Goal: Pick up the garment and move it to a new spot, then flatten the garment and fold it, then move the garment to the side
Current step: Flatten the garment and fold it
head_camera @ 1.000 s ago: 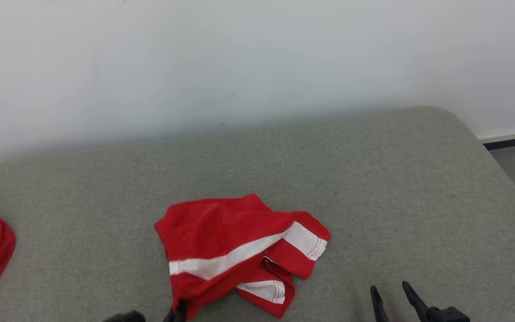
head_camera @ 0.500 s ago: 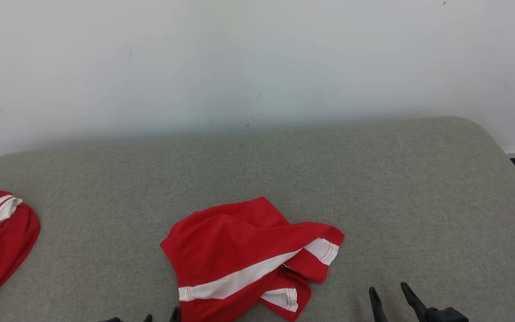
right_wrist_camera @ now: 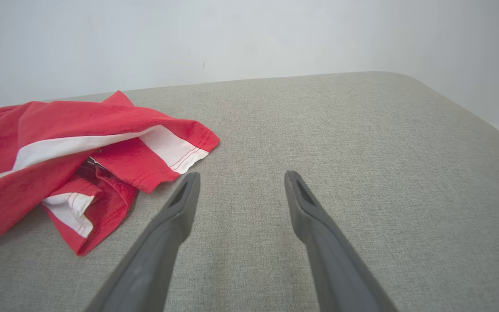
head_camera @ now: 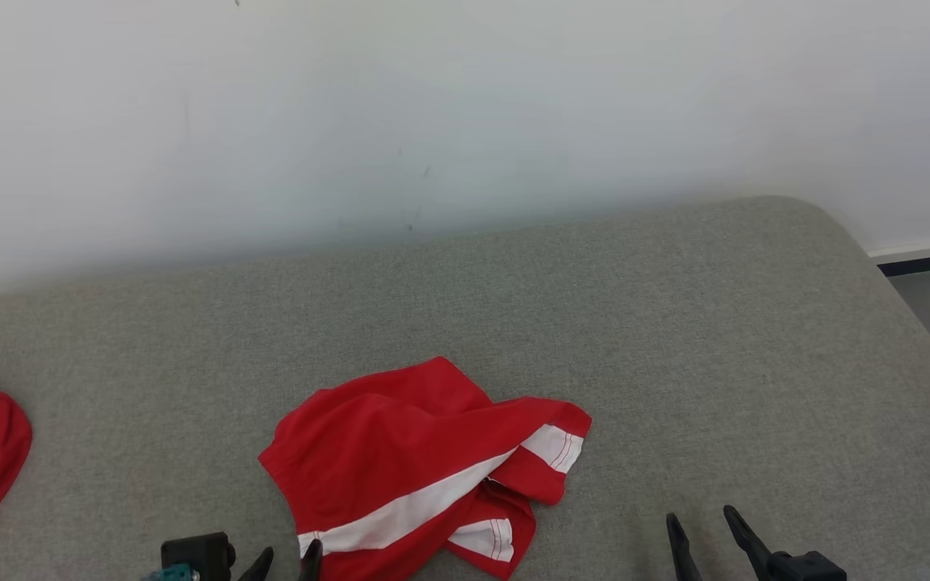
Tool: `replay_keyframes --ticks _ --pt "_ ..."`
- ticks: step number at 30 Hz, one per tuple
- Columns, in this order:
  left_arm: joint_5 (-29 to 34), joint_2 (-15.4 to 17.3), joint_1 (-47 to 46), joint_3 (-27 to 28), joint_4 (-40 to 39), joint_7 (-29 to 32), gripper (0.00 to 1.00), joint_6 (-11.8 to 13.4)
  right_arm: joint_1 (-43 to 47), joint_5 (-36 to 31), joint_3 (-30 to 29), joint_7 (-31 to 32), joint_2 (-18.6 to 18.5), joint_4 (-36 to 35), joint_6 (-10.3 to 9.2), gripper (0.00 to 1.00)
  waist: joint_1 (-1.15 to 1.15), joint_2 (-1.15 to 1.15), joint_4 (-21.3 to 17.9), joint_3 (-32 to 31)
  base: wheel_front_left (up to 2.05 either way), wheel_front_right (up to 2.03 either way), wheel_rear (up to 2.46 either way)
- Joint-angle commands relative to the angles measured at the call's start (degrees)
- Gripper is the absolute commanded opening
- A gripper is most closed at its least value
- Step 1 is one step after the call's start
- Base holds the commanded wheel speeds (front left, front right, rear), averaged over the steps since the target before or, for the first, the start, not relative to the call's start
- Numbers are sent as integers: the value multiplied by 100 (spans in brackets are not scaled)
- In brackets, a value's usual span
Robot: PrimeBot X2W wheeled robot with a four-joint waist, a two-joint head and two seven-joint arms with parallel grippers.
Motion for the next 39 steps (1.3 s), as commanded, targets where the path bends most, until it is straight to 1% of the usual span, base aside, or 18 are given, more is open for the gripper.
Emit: replay_keyframes --ticks 1,3,4,5,6,7,8,11,14,16,17,18,19,22,26,32,36,39 --pt "-81 -11 -64 9 14 11 91 -15 -26 10 -13 -18 1 -24 -13 100 0 0 -32 15 0 0 0" --pt "-86 3 -86 18 44 32 85 -20 -16 5 -18 -20 2 -29 -13 100 0 0 -53 26 0 0 0" --pt "-94 12 -103 15 61 63 85 -34 -15 3 -20 -18 2 -30 -13 100 0 0 -60 30 0 0 0" --pt "-100 16 -112 3 77 97 76 -43 -15 3 -20 -16 2 -30 -13 100 0 0 -66 33 0 0 0" --pt "-125 15 -118 4 82 116 71 -68 -14 2 -21 -15 2 -30 -13 100 0 0 -71 35 0 0 0" --pt "-140 14 -122 6 92 143 54 -86 -12 2 -21 -16 1 -32 -13 100 0 0 -74 36 0 0 0" --pt "-166 14 -120 2 101 156 49 -111 -7 1 -21 -19 1 -34 -13 100 0 0 -75 37 0 0 0" --pt "-257 14 -116 -16 90 249 40 -195 -15 -5 -22 -30 2 -7 -13 100 0 0 -71 32 0 0 0" --pt "-318 -3 -127 -28 76 310 39 -266 -11 -6 -17 -39 1 7 -13 100 0 0 -62 26 0 0 0" --pt "-322 -10 -147 -43 85 342 35 -268 -20 -4 -6 -35 2 12 -13 100 0 0 -54 24 0 0 0" --pt "-321 -17 -155 -51 87 341 19 -268 -18 -3 1 -26 1 -2 -13 100 0 0 -50 23 0 0 0" --pt "-314 -22 -169 -61 81 344 12 -280 -16 -4 6 -20 1 -12 -13 100 0 0 -47 23 0 0 0" --pt "-309 -29 -185 -69 72 339 0 -291 -25 -6 11 -18 1 -9 -13 100 0 0 -43 25 0 0 0" --pt "-268 -26 -216 -87 53 294 0 -334 -64 -39 51 -13 1 1 -13 100 0 0 -36 32 0 0 0" --pt "-191 18 -134 -87 16 186 0 -235 -262 -179 18 148 -2 -45 -13 100 0 0 -34 75 0 0 0" --pt "-137 53 161 -93 -159 21 0 -101 -776 -52 -484 1152 4 136 -13 100 0 0 92 198 0 0 0" --pt "-117 34 197 -139 -239 16 0 -105 -1137 64 -545 1660 4 336 -13 100 0 0 256 272 0 0 0" --pt "-107 24 148 -151 -274 24 0 -90 -1310 120 -506 1857 0 465 -13 100 0 0 312 303 0 0 0"
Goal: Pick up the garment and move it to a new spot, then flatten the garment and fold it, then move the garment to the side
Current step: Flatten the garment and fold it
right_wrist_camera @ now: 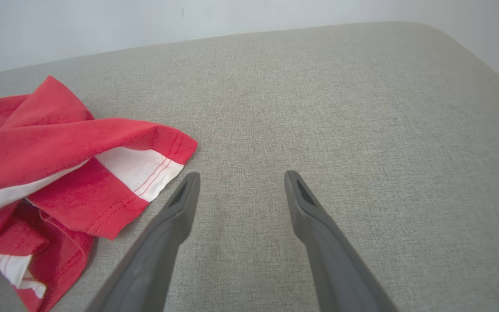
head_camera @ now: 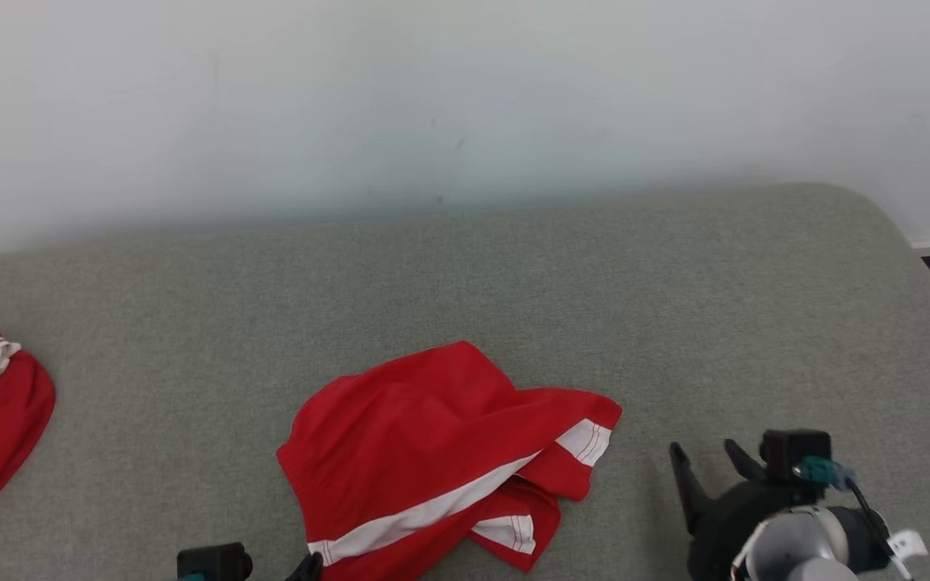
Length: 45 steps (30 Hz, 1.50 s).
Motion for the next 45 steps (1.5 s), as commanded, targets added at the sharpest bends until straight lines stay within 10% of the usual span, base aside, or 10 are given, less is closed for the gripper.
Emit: replay_keyframes --ticks 1,17,26,33,45 --pt "59 -13 -47 -5 -16 -6 0 6 -72 43 51 30 7 31 -11 100 0 0 68 75 0 0 0" --pt "159 -236 -496 -162 21 -33 0 -116 -1396 999 742 84 6 2166 -12 100 0 0 467 458 0 0 0" --pt "82 -228 -503 -158 70 -26 0 -126 -1719 641 783 50 13 2931 -12 52 0 0 511 473 0 0 0" --pt "55 -189 -430 -133 61 -43 0 -109 -1650 570 793 229 12 3128 -12 61 0 0 456 420 0 0 0" --pt "25 -197 -370 -156 21 -26 0 -94 -1418 651 968 335 12 3050 -12 40 0 0 374 361 0 0 0"
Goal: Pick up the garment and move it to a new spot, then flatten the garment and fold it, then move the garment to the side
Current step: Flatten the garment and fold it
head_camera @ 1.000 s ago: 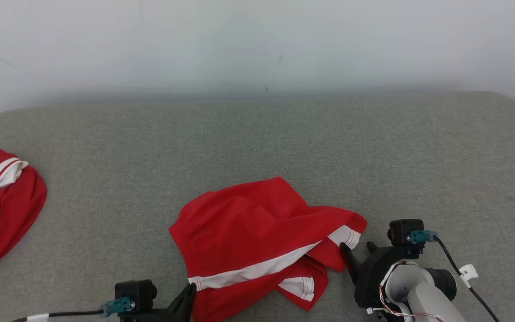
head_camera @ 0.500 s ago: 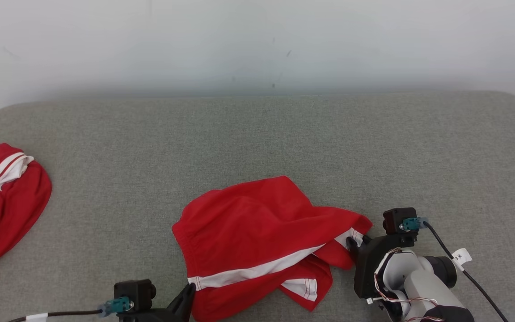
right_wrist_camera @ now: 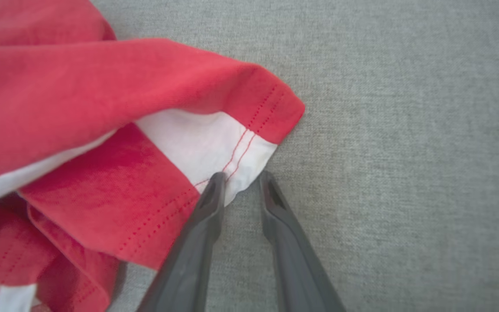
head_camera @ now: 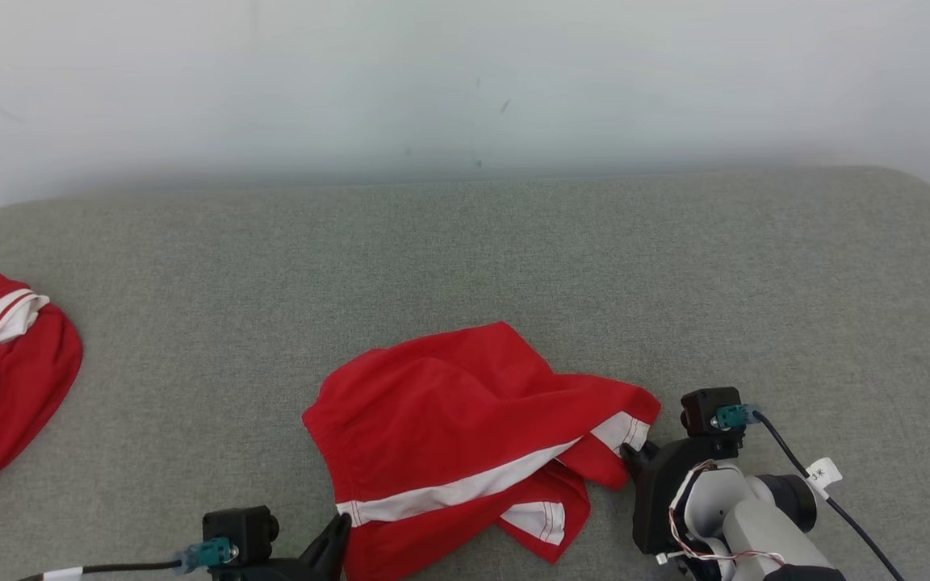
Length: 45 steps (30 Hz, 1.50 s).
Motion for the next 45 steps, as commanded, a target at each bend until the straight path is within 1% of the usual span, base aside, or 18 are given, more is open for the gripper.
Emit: replay_keyframes --ticks 1,2,3,4,5,9,14,16,18,21,23,27,30,32,35,37,42,45 --pt "9 -4 75 -4 -11 -18 0 2 312 -9 54 92 17 136 -13 38 0 0 3 -4 0 0 0" --pt "6 -4 77 -6 -8 -20 0 4 317 3 73 78 17 118 -13 31 0 0 4 -7 0 0 0" --pt "6 -3 76 -1 -5 -36 0 9 318 15 96 69 18 94 -13 18 0 0 6 -9 0 0 0" --pt "9 -1 74 1 -1 -40 0 12 325 24 121 23 18 45 -13 7 0 0 10 -12 0 0 0" --pt "29 5 67 10 -2 -80 0 10 332 16 130 1 17 17 -13 0 0 0 14 -16 0 0 0" --pt "-61 -70 34 188 -105 -406 0 -89 277 229 115 -254 17 -200 -13 0 0 0 14 -44 0 0 0" --pt "-438 -186 -121 544 -530 -812 0 -542 8 541 -136 -506 9 -766 -13 0 0 0 -32 -181 0 0 0" --pt "-661 -220 -230 738 -785 -903 0 -700 -54 553 -320 -439 9 -1098 -13 0 0 0 -91 -261 0 0 0" --pt "-907 -221 -394 935 -1069 -896 0 -906 -200 386 -548 -294 7 -1577 -13 0 0 0 -167 -338 0 0 0" --pt "-1295 -115 -768 1177 -1399 -624 0 -1104 -381 405 -662 96 16 -2493 -12 0 0 0 -283 -451 0 0 0" --pt "-1600 -138 -1100 1340 -1571 -390 0 -1103 -512 171 -651 373 13 -3138 -13 0 0 0 -370 -479 0 0 0" --pt "-2238 -296 -1674 1731 -1778 -90 0 -901 -762 -236 -792 930 -178 -4143 -13 0 0 0 -542 -462 0 0 0" --pt "-2575 -392 -2011 1984 -1858 24 0 -713 -1003 -342 -948 1153 -282 -4631 -11 0 0 0 -670 -400 0 0 0" --pt "-2743 -449 -2182 2148 -1873 21 0 -574 -1153 -422 -1216 1158 -353 -4829 -12 0 0 0 -740 -340 0 0 0" --pt "-2863 -531 -2398 2457 -1841 -182 0 -437 -1328 -480 -1395 1131 -386 -4951 -13 0 0 0 -823 -224 0 0 0" --pt "-2949 -613 -2433 2560 -1780 -236 0 -372 -1314 -468 -1375 1225 -464 -4891 -13 0 0 0 -864 -136 0 0 0" --pt "-2908 -653 -2442 2377 -1691 -93 0 -292 -1279 -306 -1046 1379 -490 -4645 -11 0 0 0 -933 125 0 0 0" --pt "-2817 -718 -2744 2271 -1520 -56 0 -227 -1547 -29 -764 1385 -388 -4302 -12 0 0 0 -992 533 0 0 0"
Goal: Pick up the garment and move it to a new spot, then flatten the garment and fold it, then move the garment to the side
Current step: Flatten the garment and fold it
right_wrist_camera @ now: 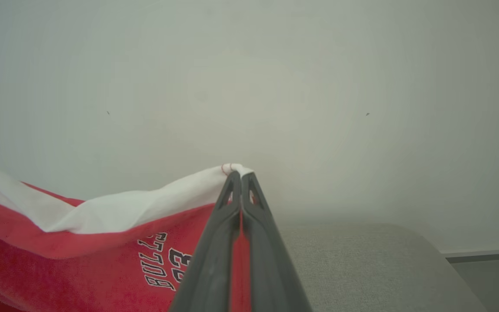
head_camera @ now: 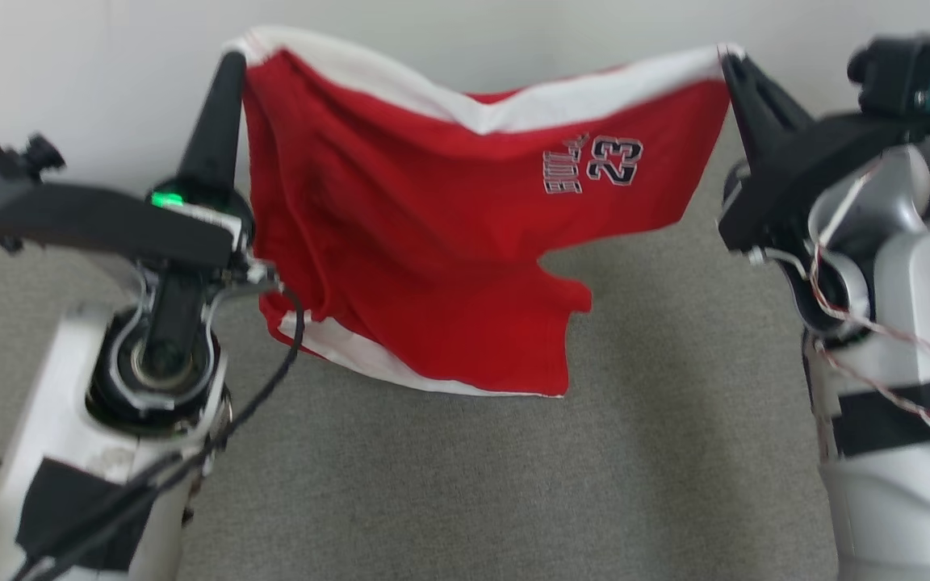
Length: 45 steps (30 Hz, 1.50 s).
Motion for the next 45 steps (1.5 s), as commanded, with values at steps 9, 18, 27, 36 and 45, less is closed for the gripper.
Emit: replay_keyframes --ticks 9,18,27,36,45 --pt "1237 -73 -2441 108 1130 -1284 0 -761 -2477 -829 -374 -2441 351 1590 -11 0 0 -1 -310 1664 0 0 0" --pt "1455 -175 -2445 23 751 -1603 0 -1419 -3162 -958 297 -3531 240 2536 -11 0 0 -1 -189 1836 0 0 0" --pt "1106 423 405 -503 600 -1614 0 -1406 -1493 722 2780 -2535 -728 2531 -12 0 0 -1 -76 1340 0 0 0" --pt "1334 615 2527 -1313 288 -1617 0 -1407 926 2951 3659 -1085 -2288 429 -12 0 0 -1 86 173 0 0 0" --pt "1580 231 3612 -901 817 -1616 0 -1407 2712 2977 2833 -55 -2893 -273 -12 0 0 -1 -2 -437 0 0 0"
